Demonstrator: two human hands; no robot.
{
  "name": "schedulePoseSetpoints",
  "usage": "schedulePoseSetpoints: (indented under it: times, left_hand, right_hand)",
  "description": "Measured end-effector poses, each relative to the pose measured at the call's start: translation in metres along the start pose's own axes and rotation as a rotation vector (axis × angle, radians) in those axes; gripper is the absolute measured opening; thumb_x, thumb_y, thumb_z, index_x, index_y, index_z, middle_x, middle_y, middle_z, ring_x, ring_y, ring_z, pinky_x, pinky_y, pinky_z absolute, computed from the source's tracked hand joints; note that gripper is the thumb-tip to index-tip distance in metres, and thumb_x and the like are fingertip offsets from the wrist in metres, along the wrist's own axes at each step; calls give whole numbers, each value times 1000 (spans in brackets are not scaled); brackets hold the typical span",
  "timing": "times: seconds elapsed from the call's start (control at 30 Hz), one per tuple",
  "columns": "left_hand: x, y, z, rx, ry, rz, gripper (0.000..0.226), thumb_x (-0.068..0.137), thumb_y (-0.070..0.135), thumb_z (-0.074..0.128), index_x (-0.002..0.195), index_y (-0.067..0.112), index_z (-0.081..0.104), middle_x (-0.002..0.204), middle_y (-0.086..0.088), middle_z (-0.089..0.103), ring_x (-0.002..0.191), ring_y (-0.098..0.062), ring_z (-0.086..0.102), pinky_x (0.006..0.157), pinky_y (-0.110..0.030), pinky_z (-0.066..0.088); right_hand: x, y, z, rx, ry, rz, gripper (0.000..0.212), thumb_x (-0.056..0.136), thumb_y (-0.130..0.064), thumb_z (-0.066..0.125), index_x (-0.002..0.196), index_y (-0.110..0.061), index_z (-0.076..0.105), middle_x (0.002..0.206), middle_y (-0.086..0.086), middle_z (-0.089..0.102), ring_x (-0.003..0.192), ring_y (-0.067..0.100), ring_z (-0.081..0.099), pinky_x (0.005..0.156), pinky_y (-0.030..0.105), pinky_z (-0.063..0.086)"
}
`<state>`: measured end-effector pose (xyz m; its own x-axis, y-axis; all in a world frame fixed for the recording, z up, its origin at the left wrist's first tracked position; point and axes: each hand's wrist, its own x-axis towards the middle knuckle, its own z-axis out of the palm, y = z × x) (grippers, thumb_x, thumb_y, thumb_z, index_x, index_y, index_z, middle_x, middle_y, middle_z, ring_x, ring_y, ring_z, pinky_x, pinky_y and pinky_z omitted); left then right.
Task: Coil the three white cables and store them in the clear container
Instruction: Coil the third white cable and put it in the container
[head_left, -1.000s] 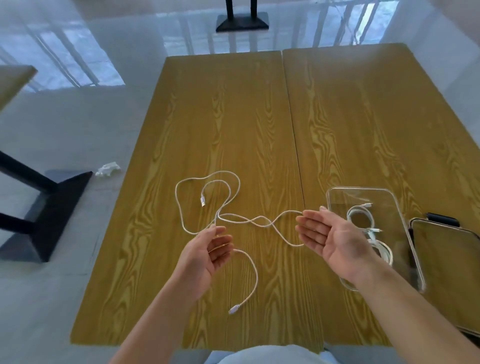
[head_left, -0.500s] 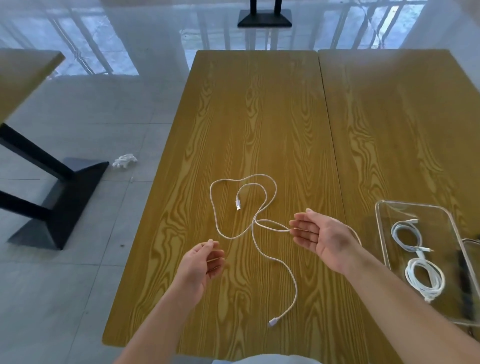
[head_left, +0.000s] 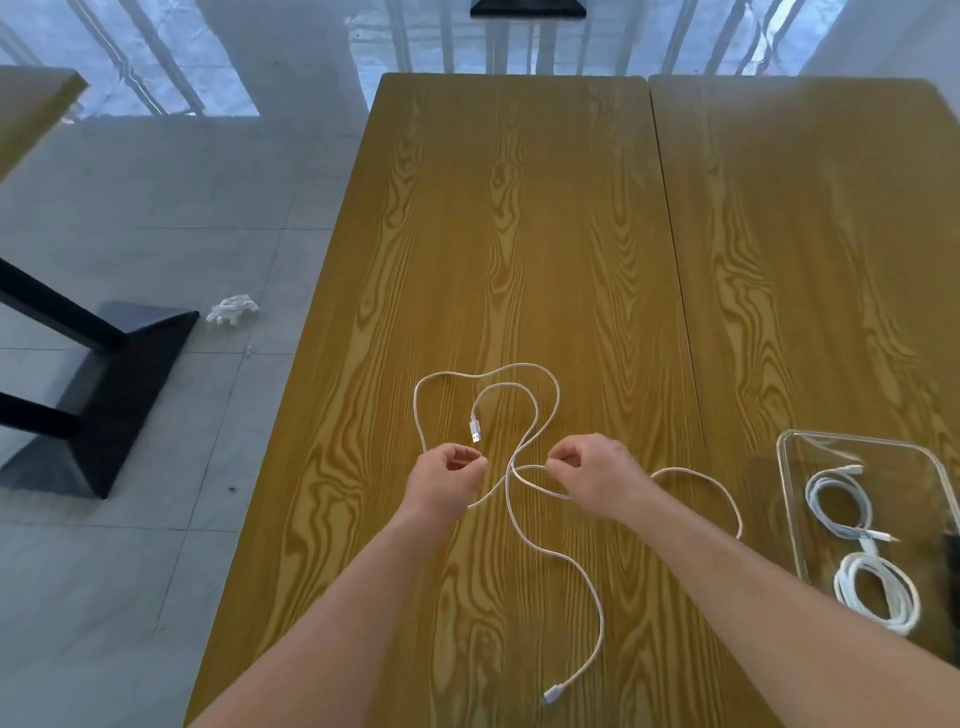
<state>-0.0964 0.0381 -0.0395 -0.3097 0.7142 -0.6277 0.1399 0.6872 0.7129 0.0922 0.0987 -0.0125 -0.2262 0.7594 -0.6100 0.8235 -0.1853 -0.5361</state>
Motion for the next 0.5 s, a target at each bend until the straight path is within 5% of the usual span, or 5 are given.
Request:
schedulePoseSetpoints:
  times: [0.17,0.27,0.5]
  left_hand:
    - [15,1,31,295,-13,69,18,90,24,67,105,14,68,98,2,69,91,-12,65,73,-24,52]
    - [19,-1,41,393,-4,56,11,90,24,66,96,17,70,90,4,69,83,-11,65,74,-29,56]
    - [23,-3,46,416,3,3,14,92,17,57,85,14,68,79,0,67,65,-12,59,52,-24,44]
  right_hand:
    - [8,-3,15,-239,-103,-16,24,100,-32,52,113,-19,67,101,-1,69,85,15,66,72,29,57]
    - [14,-1,23,-284,-134,-12,25,100,-34,53,114,-19,67,101,1,70,86,18,67,75,33,58]
    - [16,-2,30,-275,-117,-41,28,100,-36,53,102,-15,71,72,-3,62,58,11,53,52,24,40]
